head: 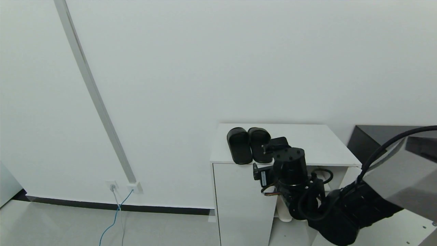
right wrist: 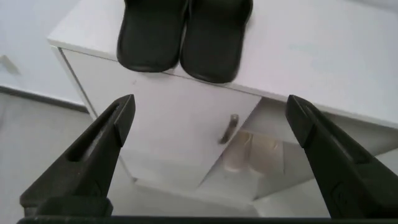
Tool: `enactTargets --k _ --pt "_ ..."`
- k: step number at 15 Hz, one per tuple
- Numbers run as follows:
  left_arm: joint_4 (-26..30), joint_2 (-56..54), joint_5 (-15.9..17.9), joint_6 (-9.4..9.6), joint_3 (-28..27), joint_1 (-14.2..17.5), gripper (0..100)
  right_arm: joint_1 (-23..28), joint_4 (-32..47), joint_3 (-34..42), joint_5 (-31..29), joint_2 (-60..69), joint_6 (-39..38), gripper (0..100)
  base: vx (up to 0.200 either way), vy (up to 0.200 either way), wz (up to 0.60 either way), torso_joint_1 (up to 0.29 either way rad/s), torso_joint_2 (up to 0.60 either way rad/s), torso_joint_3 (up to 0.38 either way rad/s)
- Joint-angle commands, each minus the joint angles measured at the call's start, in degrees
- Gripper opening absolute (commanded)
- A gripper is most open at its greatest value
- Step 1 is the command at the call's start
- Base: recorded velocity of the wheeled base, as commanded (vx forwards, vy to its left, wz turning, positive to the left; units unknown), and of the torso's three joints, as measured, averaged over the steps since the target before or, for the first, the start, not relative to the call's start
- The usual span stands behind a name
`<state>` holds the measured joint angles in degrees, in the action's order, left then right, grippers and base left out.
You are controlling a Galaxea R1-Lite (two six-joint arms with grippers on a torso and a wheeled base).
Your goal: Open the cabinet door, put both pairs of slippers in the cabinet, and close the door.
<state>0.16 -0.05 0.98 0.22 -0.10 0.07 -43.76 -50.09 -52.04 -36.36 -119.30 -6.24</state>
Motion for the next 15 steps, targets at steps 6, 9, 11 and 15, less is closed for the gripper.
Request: enactTargets --k 6,9,11,15 --pt "0.0 0.0 0.0 -0.04 0.0 0.0 0 -2.9 12.1 -8.5 0.9 1.9 -8.4 100 0.000 0.000 0.00 0.000 0.00 0.000" --pt "0.0 0.0 0.0 0.04 0.0 0.0 0 -2.7 11.9 -8.3 0.9 -0.8 -8.6 100 0.133 0.000 0.00 0.005 0.00 0.002" --pt "0.0 0.0 0.0 0.04 0.0 0.0 0 -2.6 11.7 -8.2 0.9 -2.0 -8.8 100 0.200 0.000 0.00 -0.002 0.01 -0.002" --pt "0.0 0.0 0.0 -0.04 0.0 0.0 0 -2.2 11.2 -8.2 0.9 -4.2 -9.9 100 0.200 0.000 0.00 0.004 0.00 0.002"
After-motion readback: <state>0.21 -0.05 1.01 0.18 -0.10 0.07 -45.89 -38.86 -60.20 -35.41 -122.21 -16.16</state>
